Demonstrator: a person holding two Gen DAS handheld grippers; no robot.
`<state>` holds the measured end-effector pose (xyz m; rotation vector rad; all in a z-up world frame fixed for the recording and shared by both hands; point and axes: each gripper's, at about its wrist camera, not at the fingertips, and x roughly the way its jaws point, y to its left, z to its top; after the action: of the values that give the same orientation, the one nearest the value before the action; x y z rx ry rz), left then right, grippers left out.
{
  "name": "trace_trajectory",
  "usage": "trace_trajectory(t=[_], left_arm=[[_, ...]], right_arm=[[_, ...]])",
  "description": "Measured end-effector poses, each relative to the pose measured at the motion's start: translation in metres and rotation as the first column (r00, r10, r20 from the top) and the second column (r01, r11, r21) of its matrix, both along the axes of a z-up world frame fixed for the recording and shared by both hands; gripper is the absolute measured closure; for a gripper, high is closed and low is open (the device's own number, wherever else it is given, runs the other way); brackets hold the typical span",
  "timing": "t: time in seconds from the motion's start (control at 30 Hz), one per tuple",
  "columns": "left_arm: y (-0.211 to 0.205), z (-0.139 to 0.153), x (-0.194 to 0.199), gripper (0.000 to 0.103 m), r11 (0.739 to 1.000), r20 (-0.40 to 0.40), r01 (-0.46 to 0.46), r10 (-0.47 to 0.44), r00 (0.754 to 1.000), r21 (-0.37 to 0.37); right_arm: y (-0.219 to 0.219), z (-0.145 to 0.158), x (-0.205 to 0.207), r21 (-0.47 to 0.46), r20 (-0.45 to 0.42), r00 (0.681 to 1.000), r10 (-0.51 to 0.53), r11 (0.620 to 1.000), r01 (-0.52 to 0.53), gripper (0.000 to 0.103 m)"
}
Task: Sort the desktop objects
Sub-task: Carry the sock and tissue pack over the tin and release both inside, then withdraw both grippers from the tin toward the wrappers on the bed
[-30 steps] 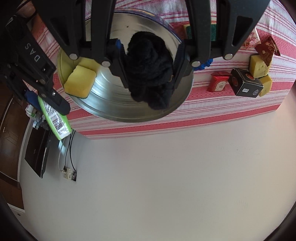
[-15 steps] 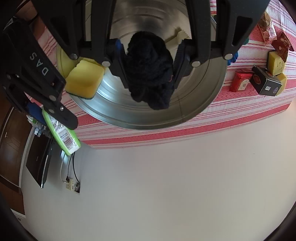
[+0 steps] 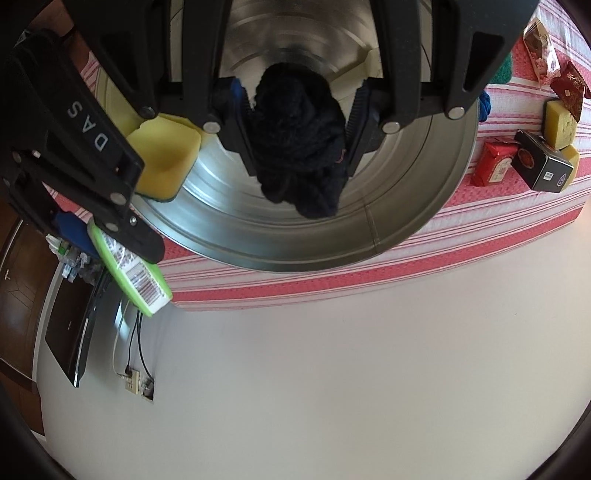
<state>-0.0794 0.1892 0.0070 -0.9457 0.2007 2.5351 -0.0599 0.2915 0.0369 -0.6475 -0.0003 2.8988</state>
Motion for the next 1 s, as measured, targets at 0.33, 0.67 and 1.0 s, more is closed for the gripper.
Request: trace_trajectory(t=[0.33, 0.67, 1.0], left_arm=[[0.012, -0.008, -0.004, 0.053, 0.997, 0.026, 0.003, -0.001, 1.0, -0.079], [-0.009, 0.004, 0.005, 0.001, 0.999, -0.049, -0.043, 0.043, 0.998, -0.017], [-0.046, 0.016, 0.014, 0.001, 0.991, -0.125, -0.134, 0.135, 0.983, 0.02]], right_arm=[[0.007, -0.009, -0.012, -0.023, 0.062, 0.998, 0.017, 1.0, -0.016, 0.045], [0.016, 0.001, 0.016, -0.125, -0.118, 0.991, -0.055, 0.991, 0.04, 0.015], [-0.002, 0.002, 0.029, -0.181, -0.198, 0.98, -0.03, 0.984, -0.007, 0.014]])
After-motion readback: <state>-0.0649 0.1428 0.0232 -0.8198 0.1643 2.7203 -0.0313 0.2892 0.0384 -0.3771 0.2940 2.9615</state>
